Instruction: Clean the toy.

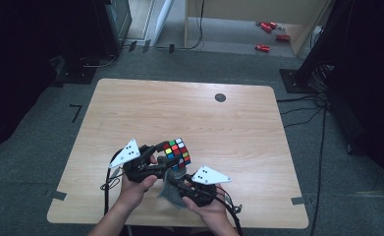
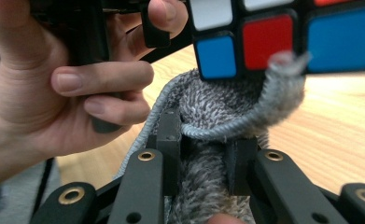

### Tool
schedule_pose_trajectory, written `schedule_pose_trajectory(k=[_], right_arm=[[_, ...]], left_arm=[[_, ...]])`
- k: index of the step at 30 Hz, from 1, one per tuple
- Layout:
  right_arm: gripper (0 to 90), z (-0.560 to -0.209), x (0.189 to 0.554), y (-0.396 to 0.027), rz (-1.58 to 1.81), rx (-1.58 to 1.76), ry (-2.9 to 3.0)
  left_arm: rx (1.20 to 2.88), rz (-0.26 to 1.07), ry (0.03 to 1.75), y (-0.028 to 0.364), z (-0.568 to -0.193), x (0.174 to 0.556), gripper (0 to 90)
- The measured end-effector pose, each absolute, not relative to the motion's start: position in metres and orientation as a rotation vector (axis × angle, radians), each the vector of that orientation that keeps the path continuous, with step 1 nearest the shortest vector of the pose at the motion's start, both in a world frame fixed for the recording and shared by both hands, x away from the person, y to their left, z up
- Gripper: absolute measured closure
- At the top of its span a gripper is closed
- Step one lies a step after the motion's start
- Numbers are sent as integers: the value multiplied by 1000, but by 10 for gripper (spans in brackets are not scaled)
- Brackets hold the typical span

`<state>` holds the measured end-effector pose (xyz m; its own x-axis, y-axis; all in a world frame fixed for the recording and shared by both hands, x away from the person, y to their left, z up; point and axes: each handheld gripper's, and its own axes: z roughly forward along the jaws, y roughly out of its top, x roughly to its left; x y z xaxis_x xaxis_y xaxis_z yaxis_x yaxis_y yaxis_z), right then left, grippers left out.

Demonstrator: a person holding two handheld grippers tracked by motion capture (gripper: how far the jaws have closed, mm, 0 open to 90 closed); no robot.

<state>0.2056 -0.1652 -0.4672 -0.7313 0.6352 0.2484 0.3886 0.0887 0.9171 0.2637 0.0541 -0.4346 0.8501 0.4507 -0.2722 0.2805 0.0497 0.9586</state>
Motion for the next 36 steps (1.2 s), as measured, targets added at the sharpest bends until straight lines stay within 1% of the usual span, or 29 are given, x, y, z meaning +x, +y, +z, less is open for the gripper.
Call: schedule_pose_trajectory(k=[7,13,15,20,23,26,29,36], right_arm=[[731,-462,217,-196,1693,1177,1999],[726,-464,208,-172,1688,1061,2112],[726,-463,209,-175,1700,1071,2100],[722,-453,220,-210,1687,1182,1949],[715,-451,229,-234,1509,1200,1876],[711,-458,243,-259,1419,1321,1868],[710,-467,249,-272,1350,1378,1850],[702,-498,261,-272,1212,1405,1956]], left_arm=[[1528,137,611,57,-435,265,345],[1547,173,613,57,-437,265,344],[1539,194,621,61,-436,267,345],[1521,220,662,75,-434,273,345],[1512,224,681,79,-435,276,345],[1517,230,686,80,-436,277,345],[1529,236,690,79,-439,278,345],[1560,229,700,76,-446,281,345]])
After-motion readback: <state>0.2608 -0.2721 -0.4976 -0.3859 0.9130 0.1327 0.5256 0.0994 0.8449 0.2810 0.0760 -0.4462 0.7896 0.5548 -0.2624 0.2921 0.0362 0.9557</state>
